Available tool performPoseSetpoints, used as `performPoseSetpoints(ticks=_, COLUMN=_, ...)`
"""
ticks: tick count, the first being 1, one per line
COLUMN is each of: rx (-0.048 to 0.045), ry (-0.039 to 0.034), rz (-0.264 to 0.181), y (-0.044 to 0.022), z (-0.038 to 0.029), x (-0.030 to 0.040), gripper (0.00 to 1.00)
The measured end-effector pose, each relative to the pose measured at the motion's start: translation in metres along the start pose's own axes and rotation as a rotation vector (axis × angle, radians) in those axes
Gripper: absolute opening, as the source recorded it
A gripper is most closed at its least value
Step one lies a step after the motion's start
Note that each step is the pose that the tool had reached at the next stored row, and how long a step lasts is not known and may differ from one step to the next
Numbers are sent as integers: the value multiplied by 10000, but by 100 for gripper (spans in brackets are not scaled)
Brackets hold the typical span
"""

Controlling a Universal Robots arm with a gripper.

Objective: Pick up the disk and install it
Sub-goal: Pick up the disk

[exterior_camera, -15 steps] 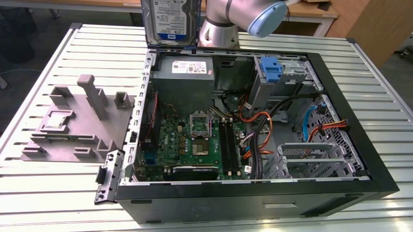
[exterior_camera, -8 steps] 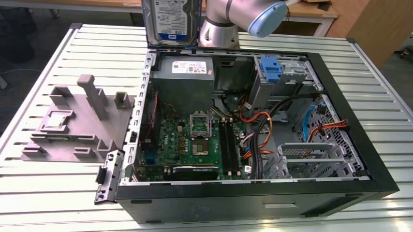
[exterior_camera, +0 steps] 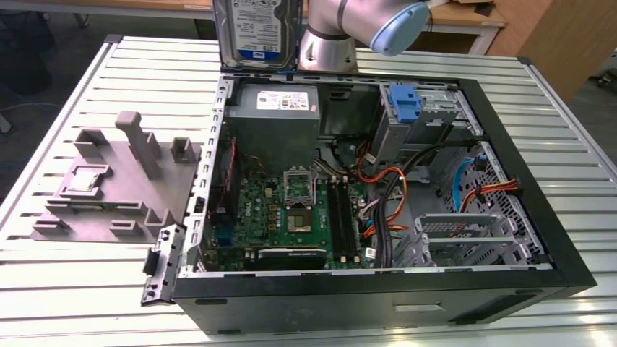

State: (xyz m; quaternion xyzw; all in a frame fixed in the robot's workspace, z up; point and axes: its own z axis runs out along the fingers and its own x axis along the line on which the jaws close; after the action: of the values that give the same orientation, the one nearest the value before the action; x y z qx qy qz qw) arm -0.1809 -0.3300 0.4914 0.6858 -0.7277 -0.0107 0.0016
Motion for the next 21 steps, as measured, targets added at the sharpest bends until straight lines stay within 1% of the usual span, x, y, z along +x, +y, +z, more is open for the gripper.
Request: performPoseSetpoints(ticks=21, rx=0, ry=0, rz=0, y=-44, z=-1, x=-3, gripper=36)
